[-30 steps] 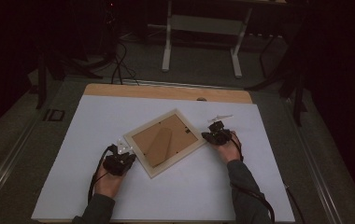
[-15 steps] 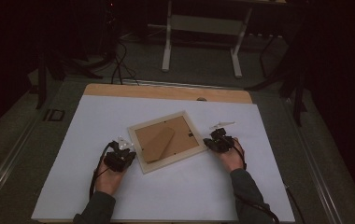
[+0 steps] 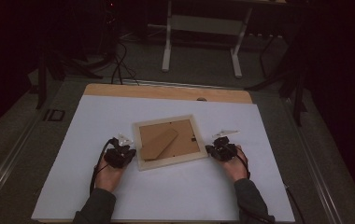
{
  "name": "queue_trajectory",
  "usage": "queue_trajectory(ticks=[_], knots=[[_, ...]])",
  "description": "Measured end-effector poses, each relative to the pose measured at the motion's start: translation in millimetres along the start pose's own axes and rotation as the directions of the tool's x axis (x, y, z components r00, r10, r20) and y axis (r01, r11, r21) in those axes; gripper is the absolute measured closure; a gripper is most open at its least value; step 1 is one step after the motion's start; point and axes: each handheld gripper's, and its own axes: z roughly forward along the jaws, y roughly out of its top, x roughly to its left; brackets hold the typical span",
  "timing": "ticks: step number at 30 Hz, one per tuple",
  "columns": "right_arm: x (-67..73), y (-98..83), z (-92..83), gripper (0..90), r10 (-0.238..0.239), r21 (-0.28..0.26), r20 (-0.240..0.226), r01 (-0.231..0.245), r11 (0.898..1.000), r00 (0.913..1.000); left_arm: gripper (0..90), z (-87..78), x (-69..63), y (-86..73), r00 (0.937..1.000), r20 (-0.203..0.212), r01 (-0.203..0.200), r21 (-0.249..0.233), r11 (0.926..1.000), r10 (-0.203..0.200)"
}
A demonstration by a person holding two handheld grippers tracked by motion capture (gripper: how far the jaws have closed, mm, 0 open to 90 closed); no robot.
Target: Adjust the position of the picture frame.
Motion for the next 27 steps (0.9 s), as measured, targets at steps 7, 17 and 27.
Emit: queue_trajectory(ticks=[7,17,27], knots=[[7.2,-12.7,-7.4,90.0,0.006,-0.027,-0.004,-0.006,1.000,1.0000,90.0,0.5,0.4,-1.4,0.9999,0.001,0.013,-0.015,0.9998,-0.013],[9.0,-19.9,-11.1,90.0,0.017,-0.045,-0.023,-0.018,0.999,0.9996,90.0,-1.4,-1.5,-7.1,0.9996,0.009,0.026,-0.041,0.9988,-0.026],[9.9,-23.0,-13.5,90.0,0.028,-0.047,-0.034,-0.030,0.998,0.9990,90.0,-4.6,-5.6,-10.4,0.9999,0.008,0.014,-0.040,0.9991,-0.013]])
